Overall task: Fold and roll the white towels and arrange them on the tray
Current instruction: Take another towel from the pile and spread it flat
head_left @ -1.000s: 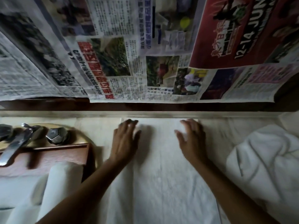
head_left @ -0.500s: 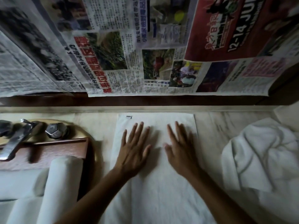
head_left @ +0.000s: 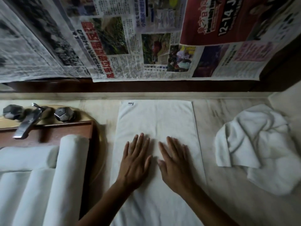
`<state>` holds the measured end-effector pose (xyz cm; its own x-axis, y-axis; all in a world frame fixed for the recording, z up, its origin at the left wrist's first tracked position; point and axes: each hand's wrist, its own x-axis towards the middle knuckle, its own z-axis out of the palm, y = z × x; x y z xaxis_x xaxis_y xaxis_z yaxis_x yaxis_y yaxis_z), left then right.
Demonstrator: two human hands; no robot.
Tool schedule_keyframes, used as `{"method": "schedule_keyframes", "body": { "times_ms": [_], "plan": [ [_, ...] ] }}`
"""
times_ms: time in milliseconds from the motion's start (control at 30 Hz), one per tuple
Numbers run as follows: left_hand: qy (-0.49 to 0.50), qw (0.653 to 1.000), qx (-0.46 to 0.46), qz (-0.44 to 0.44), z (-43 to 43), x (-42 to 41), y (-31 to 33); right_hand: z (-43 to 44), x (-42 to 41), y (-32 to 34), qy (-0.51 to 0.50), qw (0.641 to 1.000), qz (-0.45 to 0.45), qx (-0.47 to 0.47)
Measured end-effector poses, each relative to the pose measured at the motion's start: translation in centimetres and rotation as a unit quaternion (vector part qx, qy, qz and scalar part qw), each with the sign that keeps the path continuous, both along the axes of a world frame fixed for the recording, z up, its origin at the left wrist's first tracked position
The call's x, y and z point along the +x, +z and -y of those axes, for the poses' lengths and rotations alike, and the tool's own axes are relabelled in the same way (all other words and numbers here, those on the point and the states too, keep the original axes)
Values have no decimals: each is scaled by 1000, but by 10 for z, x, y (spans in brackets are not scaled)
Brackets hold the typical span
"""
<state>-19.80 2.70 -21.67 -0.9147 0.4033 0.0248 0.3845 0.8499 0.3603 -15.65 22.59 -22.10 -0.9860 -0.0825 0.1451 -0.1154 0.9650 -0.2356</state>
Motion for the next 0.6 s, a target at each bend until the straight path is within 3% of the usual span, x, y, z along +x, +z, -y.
{"method": "schedule_keyframes", "body": {
  "times_ms": [67, 267, 433, 500, 600],
  "plan": [
    [13, 1000, -14, 2, 16, 1, -11, -20, 3, -10, 5, 1000, 5, 10],
    [88, 995, -16, -44, 60, 30, -7, -89, 15, 0, -123, 992, -24, -9],
    [21, 999, 34, -14, -1, 104, -1, 5, 92, -1, -3, 999, 23, -30],
    [15, 999, 28, -14, 4, 118, -5, -2, 108, -7, 29, 999, 19, -17],
    [46, 999, 8, -15, 44, 122, -14, -51, 108, -12, -7, 1000, 13, -12]
  ]
}}
